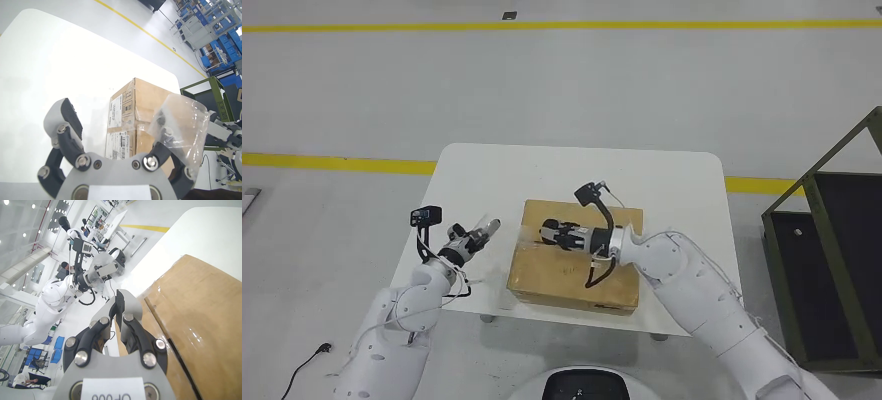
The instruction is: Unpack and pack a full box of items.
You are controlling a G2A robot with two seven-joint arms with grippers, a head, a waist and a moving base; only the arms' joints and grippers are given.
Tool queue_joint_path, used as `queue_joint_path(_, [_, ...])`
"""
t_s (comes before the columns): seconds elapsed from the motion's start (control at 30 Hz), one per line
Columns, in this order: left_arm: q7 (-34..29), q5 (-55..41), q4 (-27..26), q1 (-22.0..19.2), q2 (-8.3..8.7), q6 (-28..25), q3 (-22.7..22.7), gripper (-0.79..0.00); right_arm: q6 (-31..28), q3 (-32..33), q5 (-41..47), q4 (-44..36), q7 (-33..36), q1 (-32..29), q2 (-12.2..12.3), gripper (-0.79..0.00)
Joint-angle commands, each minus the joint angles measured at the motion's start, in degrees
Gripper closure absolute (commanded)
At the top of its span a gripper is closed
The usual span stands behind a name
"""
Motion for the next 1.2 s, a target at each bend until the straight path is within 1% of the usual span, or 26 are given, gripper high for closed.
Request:
queue_joint_path(0.0, [-0.22,-0.33,0.01,-0.01,0.04,-0.21,-0.11,-0.785,-0.25,-0.99,0.61,1.69,-0.47,0.72,-0.53,0.000])
queue_joint_path(0.47, [-4.11,-4.64,-0.25,0.66,0.40,-2.62,-0.76,-0.785,0.64,-6.71,3.15,12.43,-3.13,5.84,-4.60,0.000])
queue_joint_path(0.77, [-7.39,-8.49,-1.49,1.35,0.71,-3.60,-1.50,-0.785,1.24,-8.78,3.81,17.18,-2.74,8.20,-6.72,0.000])
queue_joint_path(1.0, [-10.33,-14.06,-3.13,2.56,0.97,-4.39,-2.62,-0.785,1.38,-9.40,4.18,19.87,-2.82,9.28,-7.94,0.000])
queue_joint_path(1.1, [-12.92,-17.45,-3.91,3.14,1.15,-4.54,-3.29,-0.785,1.32,-9.59,4.34,20.81,-2.95,9.60,-8.44,0.000])
queue_joint_path(1.17, [-14.15,-18.05,-4.54,3.50,1.34,-4.67,-3.82,-0.785,1.21,-9.69,4.30,21.41,-3.19,9.79,-8.75,0.000])
